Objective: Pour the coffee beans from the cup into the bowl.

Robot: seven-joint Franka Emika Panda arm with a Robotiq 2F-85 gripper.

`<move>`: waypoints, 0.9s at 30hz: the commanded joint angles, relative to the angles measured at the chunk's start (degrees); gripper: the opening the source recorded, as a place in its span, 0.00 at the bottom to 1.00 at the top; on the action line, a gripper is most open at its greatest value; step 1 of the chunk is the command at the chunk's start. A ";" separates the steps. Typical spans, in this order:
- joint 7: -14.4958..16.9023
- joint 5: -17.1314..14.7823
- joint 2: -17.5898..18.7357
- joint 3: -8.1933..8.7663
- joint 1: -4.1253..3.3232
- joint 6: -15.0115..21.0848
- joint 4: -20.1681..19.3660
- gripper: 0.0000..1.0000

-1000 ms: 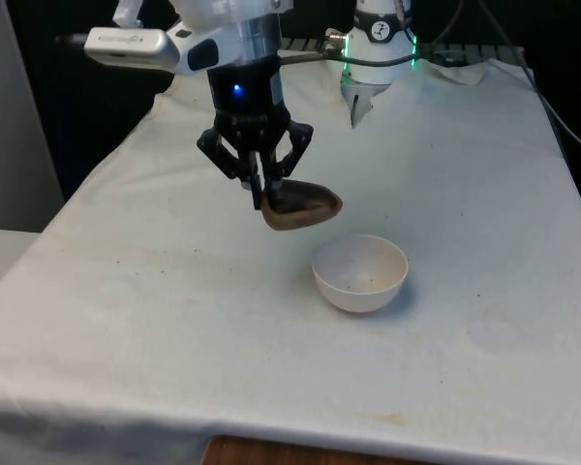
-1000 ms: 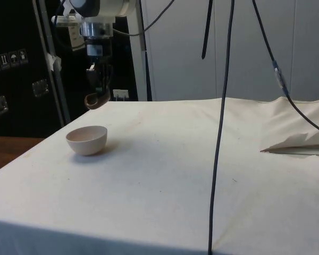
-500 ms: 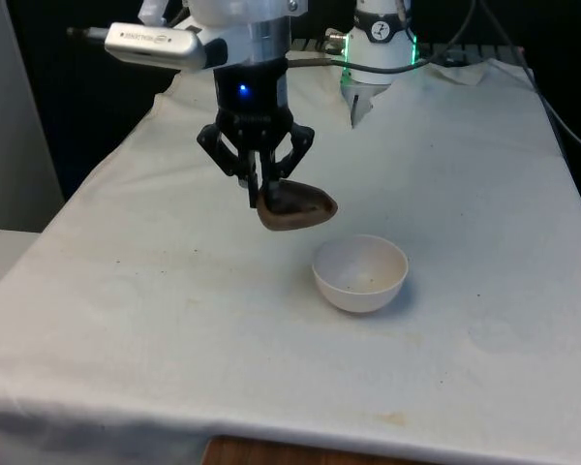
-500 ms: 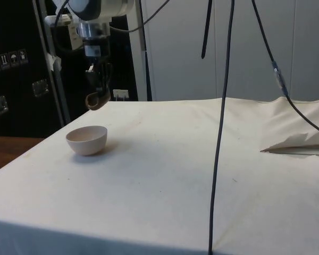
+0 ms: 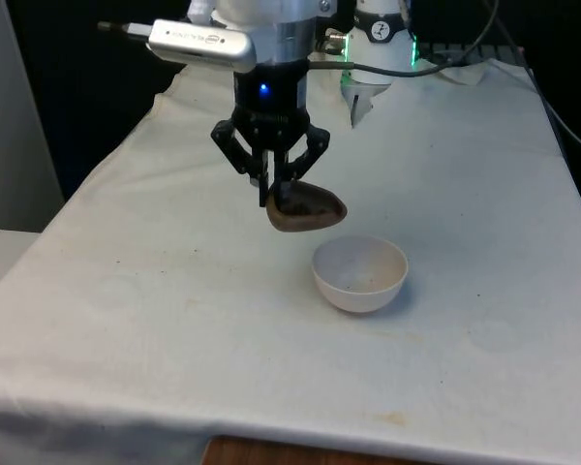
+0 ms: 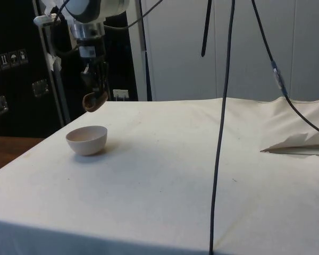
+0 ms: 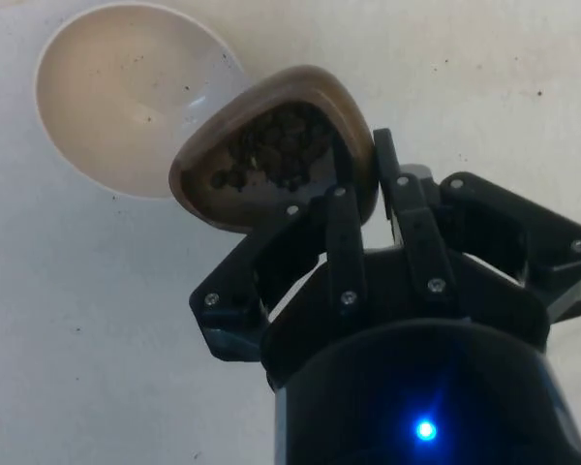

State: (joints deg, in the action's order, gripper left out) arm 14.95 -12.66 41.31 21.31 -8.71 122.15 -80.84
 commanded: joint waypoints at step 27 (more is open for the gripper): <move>-8.25 9.22 -1.03 -2.23 -0.69 3.61 -1.66 0.01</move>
State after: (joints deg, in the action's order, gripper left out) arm 7.22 -3.90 41.02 18.56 -8.77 124.16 -81.19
